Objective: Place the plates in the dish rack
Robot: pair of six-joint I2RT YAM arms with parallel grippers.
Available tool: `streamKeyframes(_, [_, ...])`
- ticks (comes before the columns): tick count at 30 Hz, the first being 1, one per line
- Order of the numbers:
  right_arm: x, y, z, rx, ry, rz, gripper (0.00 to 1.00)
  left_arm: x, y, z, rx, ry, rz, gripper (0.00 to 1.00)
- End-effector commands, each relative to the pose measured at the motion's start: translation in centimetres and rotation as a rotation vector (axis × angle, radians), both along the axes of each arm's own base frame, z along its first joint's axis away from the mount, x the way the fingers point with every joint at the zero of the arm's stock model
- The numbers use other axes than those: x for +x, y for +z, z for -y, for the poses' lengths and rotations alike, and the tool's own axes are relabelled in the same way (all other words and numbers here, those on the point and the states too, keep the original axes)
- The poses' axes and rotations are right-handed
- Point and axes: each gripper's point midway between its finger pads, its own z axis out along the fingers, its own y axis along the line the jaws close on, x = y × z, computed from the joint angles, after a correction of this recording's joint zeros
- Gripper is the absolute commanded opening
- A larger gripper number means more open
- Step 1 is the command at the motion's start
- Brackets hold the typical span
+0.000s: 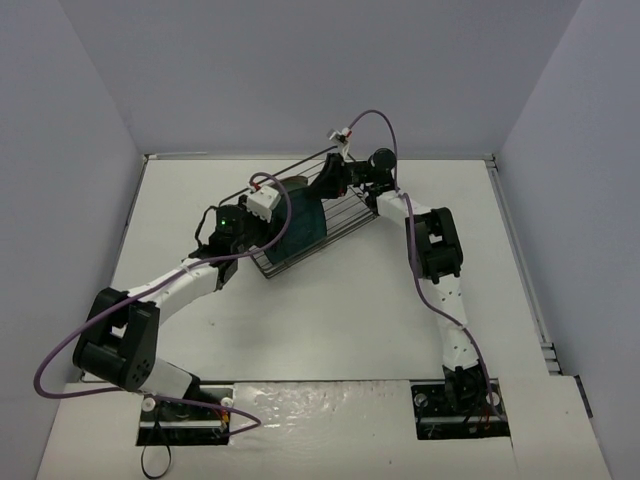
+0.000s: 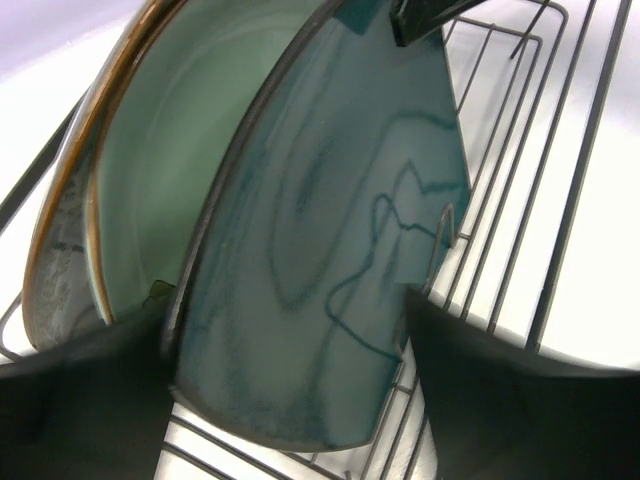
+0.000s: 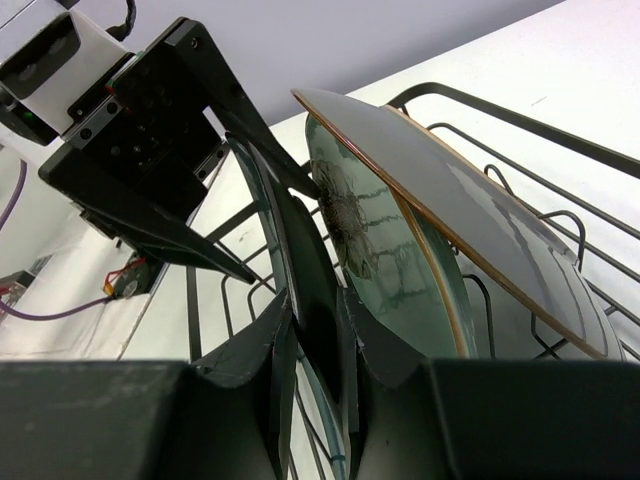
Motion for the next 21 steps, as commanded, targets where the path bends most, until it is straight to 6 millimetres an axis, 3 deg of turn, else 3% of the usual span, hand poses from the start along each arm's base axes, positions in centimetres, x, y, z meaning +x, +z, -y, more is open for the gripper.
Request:
streamKeyframes(1, [-4.3,7.1,-0.5,0.175,0.081,0.596,0.00,0.0,5.5,0.6,-0.054,-0.013,0.124,0.88])
streamKeyframes(5, [-4.3,7.2,-0.4,0.173,0.079,0.591,0.06,-0.2,7.3,0.2,-0.063,0.006,0.143,0.97])
streamKeyframes(9, [-4.2,7.5,-0.3,0.173,0.078,0.592,0.36,-0.4,9.0,-0.5,-0.067,0.036,0.171,0.97])
streamKeyframes(13, [-4.2,8.3,0.0,0.177,0.071,0.601,0.58,-0.3,10.6,-1.9,-0.087,0.122,0.185,0.97])
streamKeyframes(21, [-3.0,9.6,1.8,0.166,0.034,0.604,0.77,-1.1,13.3,-2.6,-0.122,0.150,0.206,0.97])
